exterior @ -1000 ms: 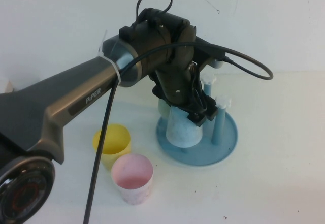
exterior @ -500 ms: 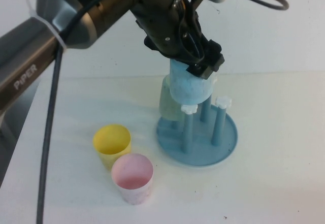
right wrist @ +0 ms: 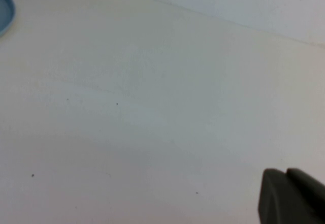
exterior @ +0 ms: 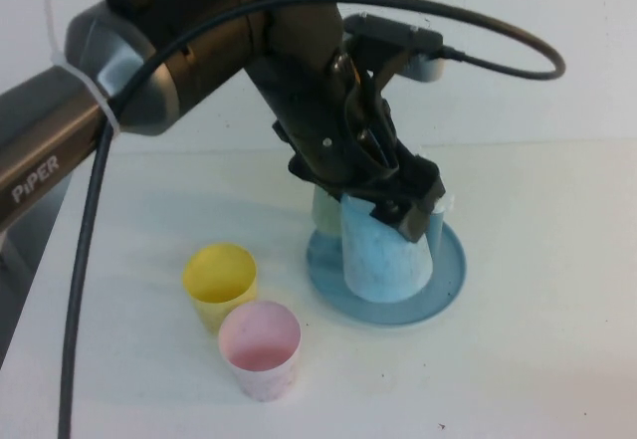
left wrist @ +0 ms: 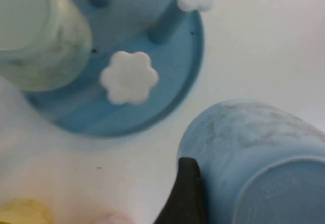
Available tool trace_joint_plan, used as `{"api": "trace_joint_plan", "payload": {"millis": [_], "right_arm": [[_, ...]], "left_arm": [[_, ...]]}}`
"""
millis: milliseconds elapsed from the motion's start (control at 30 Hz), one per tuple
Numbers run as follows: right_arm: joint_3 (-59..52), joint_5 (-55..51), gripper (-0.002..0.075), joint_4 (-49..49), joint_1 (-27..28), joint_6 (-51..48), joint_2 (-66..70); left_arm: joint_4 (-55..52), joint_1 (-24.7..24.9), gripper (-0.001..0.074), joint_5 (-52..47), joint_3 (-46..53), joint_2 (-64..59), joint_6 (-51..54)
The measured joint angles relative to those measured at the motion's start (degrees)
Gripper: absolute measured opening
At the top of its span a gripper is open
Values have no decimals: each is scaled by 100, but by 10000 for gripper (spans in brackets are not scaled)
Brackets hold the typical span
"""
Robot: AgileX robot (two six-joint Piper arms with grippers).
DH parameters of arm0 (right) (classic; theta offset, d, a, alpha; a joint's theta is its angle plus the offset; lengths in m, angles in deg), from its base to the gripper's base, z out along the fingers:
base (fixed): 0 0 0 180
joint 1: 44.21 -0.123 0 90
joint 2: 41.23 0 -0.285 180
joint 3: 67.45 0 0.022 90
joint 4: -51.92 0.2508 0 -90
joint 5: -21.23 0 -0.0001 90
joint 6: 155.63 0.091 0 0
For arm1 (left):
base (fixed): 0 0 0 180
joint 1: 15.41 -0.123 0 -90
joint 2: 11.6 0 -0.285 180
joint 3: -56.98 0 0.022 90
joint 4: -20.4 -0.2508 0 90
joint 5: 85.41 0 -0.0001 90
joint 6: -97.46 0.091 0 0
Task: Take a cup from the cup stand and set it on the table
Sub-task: Hand over the cup
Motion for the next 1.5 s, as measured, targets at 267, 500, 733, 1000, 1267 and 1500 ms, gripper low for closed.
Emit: {"api": "trace_joint_plan", "payload": {"millis": [267,500,733,1000,1267,1500], "right_arm": [[0,0,-2,0,0,0,0],[-11,161,-2,622,0,0,0],[-11,718,-2,3940,0,10,0],[-11,1434,-2,4959,0,-72,0],[-11,1191,-2,5345,0,-805,0],[-11,514,-3,6097,0,-2267,0]], "left_arm": [[1156,0,559,1005,1755,831,511],[1672,0,559,1867,3710,2136,554],[3088,0,559,2818,5438,3161,661],[4876,-16,559,3138,6515,3367,1127],[7834,-451,559,2799,7085,3370,2823],[8253,-949,559,2219,7223,3370,3258]]}}
